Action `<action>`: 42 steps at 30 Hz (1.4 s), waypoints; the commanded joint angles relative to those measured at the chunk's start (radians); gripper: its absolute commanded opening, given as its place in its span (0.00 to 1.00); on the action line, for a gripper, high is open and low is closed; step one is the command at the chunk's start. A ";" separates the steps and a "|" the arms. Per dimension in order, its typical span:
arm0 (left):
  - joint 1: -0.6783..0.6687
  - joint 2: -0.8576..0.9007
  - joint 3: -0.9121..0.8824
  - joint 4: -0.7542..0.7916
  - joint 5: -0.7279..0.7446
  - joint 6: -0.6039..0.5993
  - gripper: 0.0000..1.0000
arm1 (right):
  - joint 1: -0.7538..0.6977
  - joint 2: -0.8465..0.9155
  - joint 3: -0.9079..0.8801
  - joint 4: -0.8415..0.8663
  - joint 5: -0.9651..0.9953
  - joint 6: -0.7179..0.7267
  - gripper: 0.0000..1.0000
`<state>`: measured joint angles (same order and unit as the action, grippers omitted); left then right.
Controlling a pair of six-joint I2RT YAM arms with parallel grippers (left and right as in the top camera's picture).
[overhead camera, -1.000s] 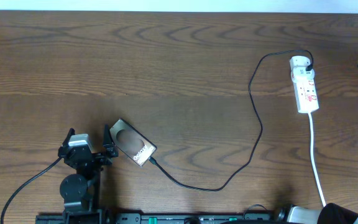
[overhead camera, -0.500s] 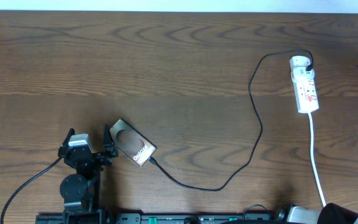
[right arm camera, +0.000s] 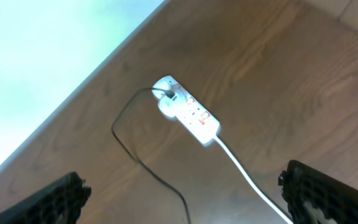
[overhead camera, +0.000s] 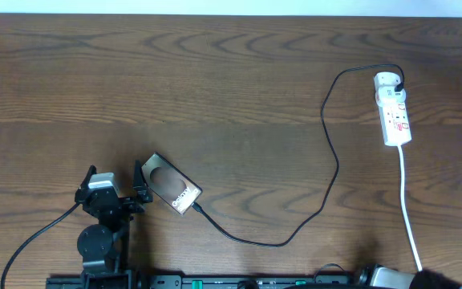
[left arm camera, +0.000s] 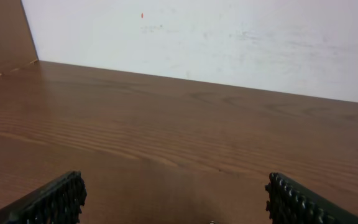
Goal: Plug charger to phone and switch on socket
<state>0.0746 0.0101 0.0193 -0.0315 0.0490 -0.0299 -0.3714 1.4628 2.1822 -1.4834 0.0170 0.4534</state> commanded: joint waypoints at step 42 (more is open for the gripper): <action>-0.002 -0.006 -0.015 -0.042 -0.032 -0.009 0.91 | 0.435 -1.389 -2.177 1.431 0.153 -0.047 0.99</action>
<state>0.0746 0.0101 0.0212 -0.0341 0.0456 -0.0299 0.0498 0.1463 0.0078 -0.0029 0.1226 0.4168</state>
